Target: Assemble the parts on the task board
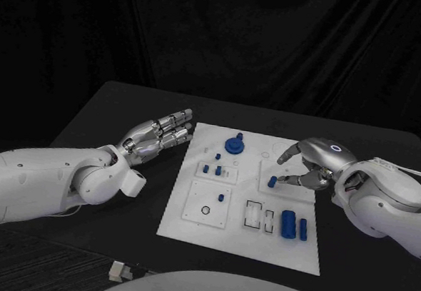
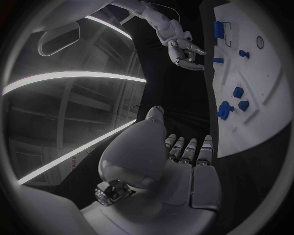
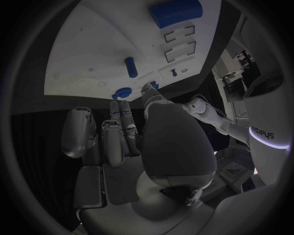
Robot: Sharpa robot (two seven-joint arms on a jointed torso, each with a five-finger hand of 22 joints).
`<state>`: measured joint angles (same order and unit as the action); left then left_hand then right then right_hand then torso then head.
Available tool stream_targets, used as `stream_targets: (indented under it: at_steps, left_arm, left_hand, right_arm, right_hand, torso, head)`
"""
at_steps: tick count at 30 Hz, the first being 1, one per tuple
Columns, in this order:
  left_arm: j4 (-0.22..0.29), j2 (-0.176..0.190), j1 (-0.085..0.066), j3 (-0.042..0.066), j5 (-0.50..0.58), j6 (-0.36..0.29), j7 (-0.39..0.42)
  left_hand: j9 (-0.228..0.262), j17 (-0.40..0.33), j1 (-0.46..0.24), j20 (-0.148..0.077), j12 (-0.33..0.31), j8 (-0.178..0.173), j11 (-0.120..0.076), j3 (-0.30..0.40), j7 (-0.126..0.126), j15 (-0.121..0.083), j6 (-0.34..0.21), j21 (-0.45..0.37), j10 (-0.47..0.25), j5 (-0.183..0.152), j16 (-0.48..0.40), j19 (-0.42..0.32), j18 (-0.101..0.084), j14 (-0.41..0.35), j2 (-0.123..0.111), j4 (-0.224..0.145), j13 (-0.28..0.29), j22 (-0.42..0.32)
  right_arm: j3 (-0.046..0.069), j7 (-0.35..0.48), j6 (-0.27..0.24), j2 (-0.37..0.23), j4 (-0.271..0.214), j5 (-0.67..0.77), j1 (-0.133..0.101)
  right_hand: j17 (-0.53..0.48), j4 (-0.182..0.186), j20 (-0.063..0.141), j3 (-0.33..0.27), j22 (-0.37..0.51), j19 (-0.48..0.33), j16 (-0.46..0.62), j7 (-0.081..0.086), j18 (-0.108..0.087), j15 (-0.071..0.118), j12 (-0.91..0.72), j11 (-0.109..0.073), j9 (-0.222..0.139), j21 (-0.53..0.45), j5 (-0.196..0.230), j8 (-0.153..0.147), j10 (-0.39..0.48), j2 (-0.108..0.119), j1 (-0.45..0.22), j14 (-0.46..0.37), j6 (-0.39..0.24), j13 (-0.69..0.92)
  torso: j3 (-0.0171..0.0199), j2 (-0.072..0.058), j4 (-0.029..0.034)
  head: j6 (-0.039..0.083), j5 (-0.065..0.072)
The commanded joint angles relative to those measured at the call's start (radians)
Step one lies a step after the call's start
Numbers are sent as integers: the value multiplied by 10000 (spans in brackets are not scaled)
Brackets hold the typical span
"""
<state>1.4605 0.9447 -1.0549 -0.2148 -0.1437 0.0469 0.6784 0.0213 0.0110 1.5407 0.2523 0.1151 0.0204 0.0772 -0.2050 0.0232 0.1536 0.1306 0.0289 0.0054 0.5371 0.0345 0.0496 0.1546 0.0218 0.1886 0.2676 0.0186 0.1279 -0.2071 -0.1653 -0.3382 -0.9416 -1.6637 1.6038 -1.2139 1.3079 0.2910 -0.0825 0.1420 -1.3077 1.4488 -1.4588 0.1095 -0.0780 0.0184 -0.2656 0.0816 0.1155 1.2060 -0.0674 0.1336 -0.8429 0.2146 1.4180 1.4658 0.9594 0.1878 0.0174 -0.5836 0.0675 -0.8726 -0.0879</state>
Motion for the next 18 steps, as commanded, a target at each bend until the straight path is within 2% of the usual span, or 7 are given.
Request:
stream_targets:
  at_steps: [1, 4, 11, 15, 17, 18]
  left_arm:
    - [-9, -22, 11, 9, 58, 59, 304]
    - [-17, -29, 12, 9, 58, 64, 305]
    - [-12, -31, 16, 9, 57, 83, 308]
    - [-21, -33, 19, 9, 57, 95, 304]
    - [-25, -39, 23, 9, 57, 104, 302]
    - [-26, -42, 26, 9, 57, 110, 301]
  left_hand:
    - [12, 13, 109, 66, 55, 65, 50, 34, 36, 57, -14, 66, 3, 41, 65, 33, 181, -1, -15, -26, 15, 18]
    - [12, 13, 113, 68, 60, 66, 65, 36, 31, 59, -13, 68, 4, 46, 66, 36, 182, -1, -16, -29, 15, 23]
    - [13, 14, 120, 71, 60, 66, 85, 37, 21, 63, -12, 71, 5, 52, 68, 41, 183, 0, -18, -33, 15, 29]
    - [12, 15, 124, 73, 69, 66, 98, 38, 15, 65, -15, 72, 6, 54, 71, 43, 183, 2, -19, -36, 17, 30]
    - [12, 15, 137, 79, 79, 66, 128, 48, 2, 72, -16, 73, 9, 69, 75, 45, 184, 3, -9, -43, 19, 28]
    - [12, 15, 137, 79, 79, 66, 128, 48, 2, 72, -16, 73, 9, 69, 75, 45, 184, 3, -9, -43, 19, 28]
  right_arm:
    - [6, -141, 242, 134, 210, -65, 181]
    - [6, -77, 234, 209, 311, -65, 246]
    - [6, 149, 316, 558, 707, -66, 500]
    - [6, 251, 338, 711, 832, -66, 578]
    - [6, 290, 349, 776, 878, -66, 607]
    - [6, 311, 361, 811, 903, -66, 620]
  right_hand:
    - [185, -16, 3, 17, -1626, -96, 37, 48, 18, 66, -11, 22, -14, -48, -176, -136, 106, -36, 251, 517, -135, -44]
    - [212, -20, -2, 24, -1630, -91, 22, 22, 21, 47, -74, 55, -40, -33, -224, -243, 96, -46, 334, 525, -273, -65]
    - [111, -26, -13, 32, -1600, -133, 72, 183, 0, 37, -115, 58, -58, -140, -339, -383, 261, -47, 500, 496, -428, -154]
    - [-23, -59, -15, 135, -1559, -201, 141, 185, -30, 41, -244, 50, -8, -300, -955, -417, 326, -138, 794, 449, -382, -238]
    - [-62, -113, -15, 226, -1542, -230, 163, 186, -42, 42, -331, 50, 15, -369, -1353, -434, 295, -205, 979, 432, -361, -264]
    - [-85, -159, -17, 300, -1542, -233, 174, 190, -42, 40, -406, 58, 27, -377, -1686, -453, 248, -246, 1108, 424, -355, -280]
  torso:
    - [10, -13, -21]
    - [12, -14, -26]
    - [11, -15, -17]
    - [9, -11, -15]
    - [7, -6, -17]
    - [6, -6, -15]
  head:
    - [0, 9]
    - [0, -15]
    - [0, -39]
    - [0, -20]
    - [0, -12]
    - [0, -10]
